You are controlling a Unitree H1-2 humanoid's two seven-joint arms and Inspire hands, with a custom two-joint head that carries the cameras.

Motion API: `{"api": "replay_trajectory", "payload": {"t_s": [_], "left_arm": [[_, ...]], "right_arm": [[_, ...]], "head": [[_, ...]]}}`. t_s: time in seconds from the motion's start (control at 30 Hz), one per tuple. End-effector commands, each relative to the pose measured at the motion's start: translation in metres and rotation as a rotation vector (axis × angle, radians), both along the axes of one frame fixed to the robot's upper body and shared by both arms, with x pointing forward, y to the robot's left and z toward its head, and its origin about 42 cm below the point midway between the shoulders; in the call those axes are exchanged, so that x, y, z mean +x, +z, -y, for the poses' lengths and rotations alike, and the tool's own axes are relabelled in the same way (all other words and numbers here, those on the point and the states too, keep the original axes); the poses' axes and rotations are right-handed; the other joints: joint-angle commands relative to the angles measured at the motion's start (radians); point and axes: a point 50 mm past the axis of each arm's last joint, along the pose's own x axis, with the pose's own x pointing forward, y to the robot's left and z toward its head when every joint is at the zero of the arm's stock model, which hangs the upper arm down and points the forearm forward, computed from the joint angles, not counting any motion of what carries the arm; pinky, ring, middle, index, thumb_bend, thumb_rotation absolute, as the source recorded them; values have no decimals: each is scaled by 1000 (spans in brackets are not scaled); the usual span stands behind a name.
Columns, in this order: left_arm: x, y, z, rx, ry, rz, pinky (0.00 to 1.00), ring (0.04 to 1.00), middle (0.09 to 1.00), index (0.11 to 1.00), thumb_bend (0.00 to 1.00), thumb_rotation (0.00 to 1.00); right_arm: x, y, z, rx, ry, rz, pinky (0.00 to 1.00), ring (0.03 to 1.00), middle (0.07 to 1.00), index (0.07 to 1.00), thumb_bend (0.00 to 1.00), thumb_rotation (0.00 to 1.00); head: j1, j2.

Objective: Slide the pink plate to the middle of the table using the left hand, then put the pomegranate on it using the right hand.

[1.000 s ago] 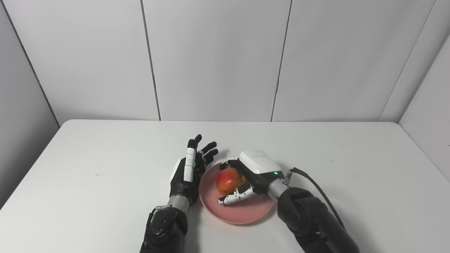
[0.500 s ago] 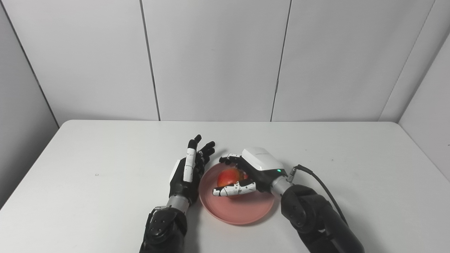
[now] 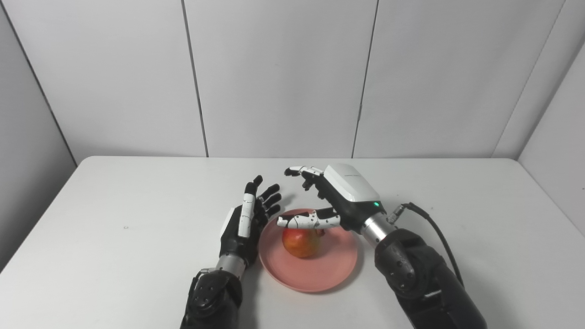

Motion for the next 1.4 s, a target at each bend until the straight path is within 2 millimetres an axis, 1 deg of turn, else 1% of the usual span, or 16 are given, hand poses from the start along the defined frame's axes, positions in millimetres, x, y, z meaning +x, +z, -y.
{"api": "replay_trajectory", "payload": {"t_s": [0.0, 0.03, 0.1, 0.2, 0.23, 0.3, 0.33, 0.43, 0.5, 0.63, 0.7, 0.8, 0.87, 1.07, 1.2, 1.37], "left_arm": [[2, 0, 1, 1, -1, -16, 934, 881, 876, 996, 892, 955], [3, 0, 1, -2, 9, -13, 935, 881, 877, 996, 892, 955], [3, 0, 0, -8, 29, -6, 945, 877, 881, 987, 892, 940], [4, 0, -4, -1, 58, 26, 891, 869, 887, 979, 898, 920], [5, 1, -6, 7, 70, 48, 887, 876, 891, 980, 896, 918], [6, 1, -9, 32, 97, 94, 941, 905, 912, 991, 890, 917], [5, 2, -10, 56, 116, 117, 975, 919, 918, 990, 889, 921], [5, 2, -11, 127, 160, 181, 995, 928, 924, 985, 885, 927], [4, 3, -12, 176, 191, 235, 999, 980, 955, 981, 884, 938], [2, 2, -14, 224, 267, 294, 1000, 1000, 993, 973, 882, 963], [1, 3, -15, 237, 294, 292, 1000, 1000, 999, 982, 847, 980], [0, 4, -19, 267, 317, 276, 1000, 1000, 1000, 992, 794, 996], [-1, 6, -21, 288, 320, 258, 1000, 1000, 1000, 995, 781, 999], [-1, 12, -28, 315, 312, 202, 1000, 1000, 1000, 1000, 798, 994], [-1, 14, -28, 325, 307, 187, 1000, 1000, 1000, 1000, 832, 994], [0, 13, -29, 309, 289, 132, 1000, 1000, 1000, 1000, 842, 1000]], "right_arm": [[-2, 14, 3, 100, 21, 89, 585, 744, 831, 804, 969, 913], [0, 7, 8, 170, 10, 70, 586, 745, 831, 804, 969, 914], [5, -6, 18, 289, -15, 26, 665, 794, 852, 820, 979, 958], [12, -22, 28, 457, -42, -42, 797, 865, 890, 848, 972, 996], [15, -28, 32, 511, -48, -52, 803, 847, 891, 850, 967, 998], [20, -40, 37, 640, -85, -83, 826, 856, 890, 858, 937, 1000], [23, -45, 38, 716, -104, -108, 888, 881, 897, 867, 942, 1000], [27, -57, 40, 874, -153, -164, 933, 896, 900, 872, 948, 1000], [28, -65, 42, 944, -179, -195, 986, 918, 920, 888, 929, 1000], [29, -79, 46, 989, -203, -221, 1000, 919, 915, 890, 942, 1000], [29, -84, 47, 1001, -211, -233, 1000, 922, 911, 888, 956, 1000], [29, -89, 44, 1038, -222, -249, 1000, 925, 918, 894, 933, 1000], [29, -92, 41, 1056, -226, -260, 1000, 927, 920, 898, 927, 1000], [27, -99, 35, 1047, -236, -286, 1000, 944, 932, 913, 882, 1000], [25, -105, 36, 1034, -235, -293, 1000, 962, 939, 914, 882, 1000], [21, -112, 39, 1031, -266, -301, 1000, 960, 934, 907, 859, 1000]], "head": [[1, -1], [1, -1], [5, -7], [5, -10], [6, -11], [7, -13], [7, -13], [6, -14], [8, -14], [12, -14], [16, -13], [18, -10], [14, -9], [6, -6], [12, -3], [18, 3]]}}
